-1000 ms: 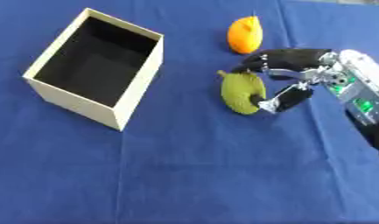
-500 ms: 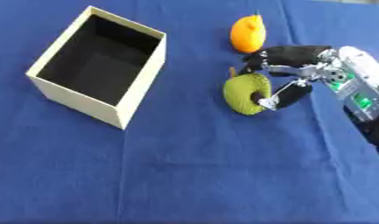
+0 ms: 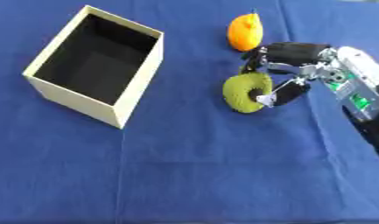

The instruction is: Pick up objects on the table and place them in the box.

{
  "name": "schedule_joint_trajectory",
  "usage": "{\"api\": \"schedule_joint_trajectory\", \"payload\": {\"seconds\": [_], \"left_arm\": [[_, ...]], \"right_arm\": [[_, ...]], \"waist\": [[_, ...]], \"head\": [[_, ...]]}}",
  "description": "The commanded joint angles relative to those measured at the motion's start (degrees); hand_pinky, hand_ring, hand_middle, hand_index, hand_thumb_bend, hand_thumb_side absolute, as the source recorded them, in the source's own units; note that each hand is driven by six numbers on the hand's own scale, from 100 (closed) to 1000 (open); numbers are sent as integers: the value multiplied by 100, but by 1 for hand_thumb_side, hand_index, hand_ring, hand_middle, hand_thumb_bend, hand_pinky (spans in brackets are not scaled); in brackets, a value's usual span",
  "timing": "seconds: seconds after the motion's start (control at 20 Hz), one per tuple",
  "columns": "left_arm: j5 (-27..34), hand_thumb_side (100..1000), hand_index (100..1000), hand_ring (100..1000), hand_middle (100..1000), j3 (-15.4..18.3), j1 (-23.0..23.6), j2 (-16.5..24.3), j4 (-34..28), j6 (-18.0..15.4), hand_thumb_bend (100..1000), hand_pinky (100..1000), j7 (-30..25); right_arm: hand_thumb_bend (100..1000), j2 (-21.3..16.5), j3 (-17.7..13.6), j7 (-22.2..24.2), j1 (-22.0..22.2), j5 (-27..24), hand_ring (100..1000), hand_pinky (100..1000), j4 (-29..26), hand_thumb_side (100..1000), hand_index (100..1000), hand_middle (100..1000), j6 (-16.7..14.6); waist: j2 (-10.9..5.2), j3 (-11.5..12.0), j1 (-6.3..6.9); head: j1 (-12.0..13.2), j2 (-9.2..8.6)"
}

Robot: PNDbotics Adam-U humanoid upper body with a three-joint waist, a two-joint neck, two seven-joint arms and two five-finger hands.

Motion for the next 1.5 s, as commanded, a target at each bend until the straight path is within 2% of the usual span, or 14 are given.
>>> {"api": "schedule_joint_trajectory", "payload": {"seconds": [0.05,0.4,0.55,0.65,0.95,1.25,1.5], "left_arm": [[48,588,810,768,679,-9,-92,34,-108,-14,100,792,13],[72,587,810,765,673,-22,-108,49,-108,-5,100,791,25],[79,585,810,764,670,-33,-132,54,-108,-12,100,790,19],[82,584,810,764,669,-37,-136,56,-108,-13,100,789,15],[103,583,810,762,664,-50,-134,63,-108,2,100,788,-1],[126,582,810,762,660,-51,-132,64,-108,10,100,787,-17],[131,582,809,762,658,-57,-119,67,-108,34,100,786,-38]], "right_arm": [[100,-148,2,-16,-2,-94,874,844,-42,329,611,337,-9],[100,-203,16,112,72,-310,861,830,-120,355,617,338,92],[100,-204,0,80,76,-413,826,805,-117,360,552,259,217],[100,-214,3,11,83,-479,819,798,-134,356,533,237,286],[100,-278,-10,-99,129,-480,821,793,-335,353,570,274,144],[100,-303,-37,-352,163,-387,811,784,-436,349,571,256,58],[100,-357,-49,-478,211,-338,820,785,-592,355,647,337,-41]], "waist": [[-97,-15,27],[-131,-41,52],[-148,-44,71],[-155,-49,78],[-171,-79,90],[-185,-89,104],[-203,-102,110]], "head": [[-27,10],[-29,27],[-35,18],[-38,25],[-37,45],[-39,45],[-42,47]]}}
